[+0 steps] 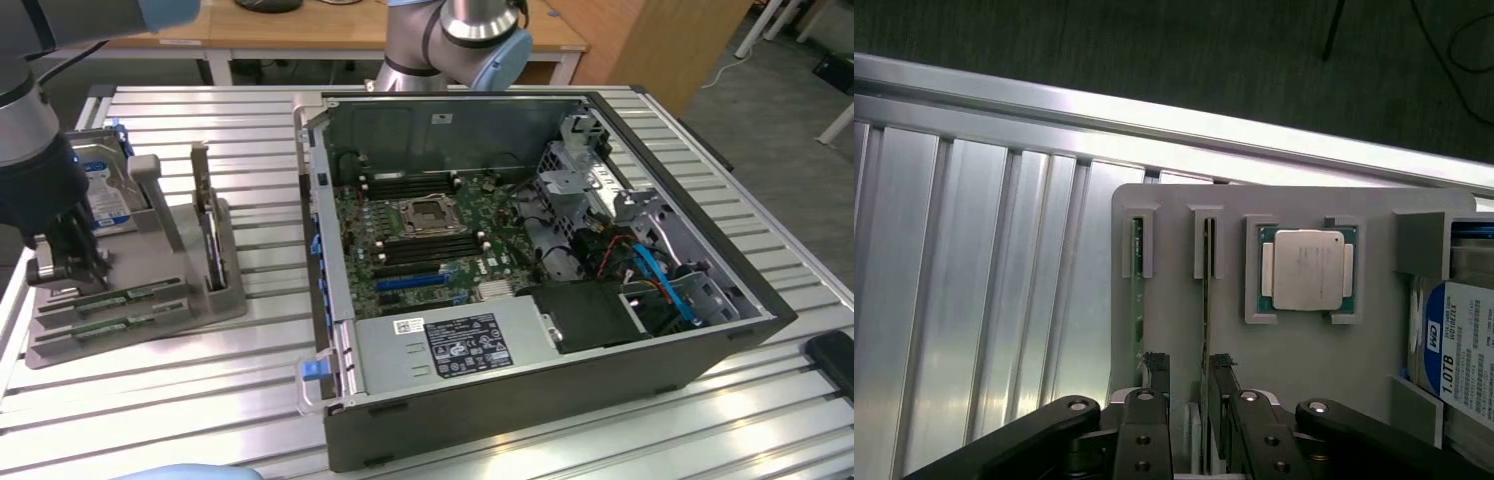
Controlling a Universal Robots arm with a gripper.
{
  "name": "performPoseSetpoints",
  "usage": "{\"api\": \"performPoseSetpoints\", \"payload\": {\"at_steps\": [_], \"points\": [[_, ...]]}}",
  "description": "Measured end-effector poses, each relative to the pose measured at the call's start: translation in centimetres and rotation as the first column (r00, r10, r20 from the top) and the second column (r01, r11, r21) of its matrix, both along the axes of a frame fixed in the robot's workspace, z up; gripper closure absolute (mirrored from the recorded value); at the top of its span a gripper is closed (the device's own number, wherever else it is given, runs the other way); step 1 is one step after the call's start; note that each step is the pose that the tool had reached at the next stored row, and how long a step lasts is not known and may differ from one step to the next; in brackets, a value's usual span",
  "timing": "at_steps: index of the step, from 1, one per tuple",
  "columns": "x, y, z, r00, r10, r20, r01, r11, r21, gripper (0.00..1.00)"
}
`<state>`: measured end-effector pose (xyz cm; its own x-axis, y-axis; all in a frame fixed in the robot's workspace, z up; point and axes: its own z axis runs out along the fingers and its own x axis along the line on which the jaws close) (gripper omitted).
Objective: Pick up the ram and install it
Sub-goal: 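Pick up the ram and move it above insertion slot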
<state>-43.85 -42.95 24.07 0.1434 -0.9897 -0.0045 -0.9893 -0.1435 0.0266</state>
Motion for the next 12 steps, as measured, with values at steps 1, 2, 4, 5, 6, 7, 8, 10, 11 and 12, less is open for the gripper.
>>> {"api": "performPoseSetpoints", "payload": {"at_steps": [1, 2, 4, 5, 6, 7, 8, 10, 11, 12], "points": [[0.0, -0.02, -0.06, 1.0, 0.0, 0.0002, 0.0, 1.0, -0.0002, 0.71], [0.1, -0.06, -0.12, 1.0, 0.0, 0.0003, 0.0, 1.0, -0.0004, 0.71], [0.1, -0.23, -0.24, 1.0, 0.0, 0.0004, 0.0, 1.0, -0.0006, 0.71], [0.1, -0.43, -0.32, 1.0, 0.0, 0.0006, 0.0, 1.0, -0.0006, 0.71], [0.1, -0.67, -0.39, 1.0, 0.0, 0.0008, 0.0, 1.0, -0.0007, 0.71], [0.1, -0.9, -0.46, 1.0, 0.0, 0.0009, 0.0, 1.0, -0.0006, 0.71], [0.1, -1.14, -0.53, 1.0, 0.0, 0.001, 0.0, 1.0, -0.0007, 0.71], [0.1, -1.56, -0.68, 1.0, -0.001, 0.0015, 0.001, 1.0, -0.0007, 0.71], [0.1, -1.74, -0.77, 1.0, -0.001, 0.0019, 0.001, 1.0, -0.0006, 0.71], [0.1, -1.85, -0.87, 1.0, -0.001, 0.0024, 0.001, 1.0, -0.0006, 0.71]]}}
